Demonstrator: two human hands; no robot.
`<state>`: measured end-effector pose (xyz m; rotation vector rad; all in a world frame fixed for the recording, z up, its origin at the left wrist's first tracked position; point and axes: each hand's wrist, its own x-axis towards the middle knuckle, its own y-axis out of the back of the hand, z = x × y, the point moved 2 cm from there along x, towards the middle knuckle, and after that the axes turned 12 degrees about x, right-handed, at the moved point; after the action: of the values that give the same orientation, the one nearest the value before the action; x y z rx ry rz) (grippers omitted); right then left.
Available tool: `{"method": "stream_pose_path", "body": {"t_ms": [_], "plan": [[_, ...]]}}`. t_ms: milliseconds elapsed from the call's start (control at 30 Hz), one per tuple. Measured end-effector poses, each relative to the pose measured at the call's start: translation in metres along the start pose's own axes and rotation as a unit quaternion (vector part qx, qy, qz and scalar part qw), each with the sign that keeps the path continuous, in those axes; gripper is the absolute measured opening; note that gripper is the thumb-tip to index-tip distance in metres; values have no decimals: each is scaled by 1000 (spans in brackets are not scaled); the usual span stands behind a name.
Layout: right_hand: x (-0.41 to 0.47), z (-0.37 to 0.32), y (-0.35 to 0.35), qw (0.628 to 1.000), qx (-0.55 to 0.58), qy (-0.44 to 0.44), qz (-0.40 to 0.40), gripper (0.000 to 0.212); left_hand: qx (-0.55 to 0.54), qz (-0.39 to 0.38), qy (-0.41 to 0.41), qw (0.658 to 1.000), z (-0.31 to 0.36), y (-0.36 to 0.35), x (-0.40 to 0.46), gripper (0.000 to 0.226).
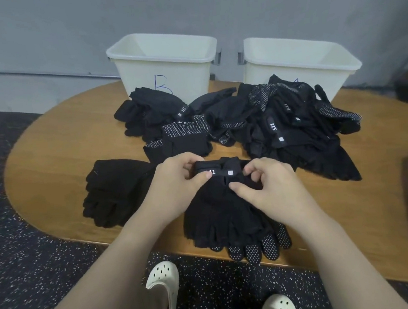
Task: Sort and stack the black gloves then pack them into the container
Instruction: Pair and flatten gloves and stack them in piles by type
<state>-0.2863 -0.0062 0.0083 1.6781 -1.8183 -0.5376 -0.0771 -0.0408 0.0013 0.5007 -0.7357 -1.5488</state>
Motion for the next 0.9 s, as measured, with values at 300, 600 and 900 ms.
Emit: {"method": "stream_pose_path", "body": {"t_ms": [300,600,900], "plan": [[0,0,-5,998,50,40,-5,28,40,12,-106,993,2,1,-11,19],[-3,-4,-6,996,68,56,-17,19,10,-12,-80,997,-3,3,-11,29],[-4,-6,-1,977,194,77,-34,23,-126,-88,-27,988,6,-1,-14,49]]}}
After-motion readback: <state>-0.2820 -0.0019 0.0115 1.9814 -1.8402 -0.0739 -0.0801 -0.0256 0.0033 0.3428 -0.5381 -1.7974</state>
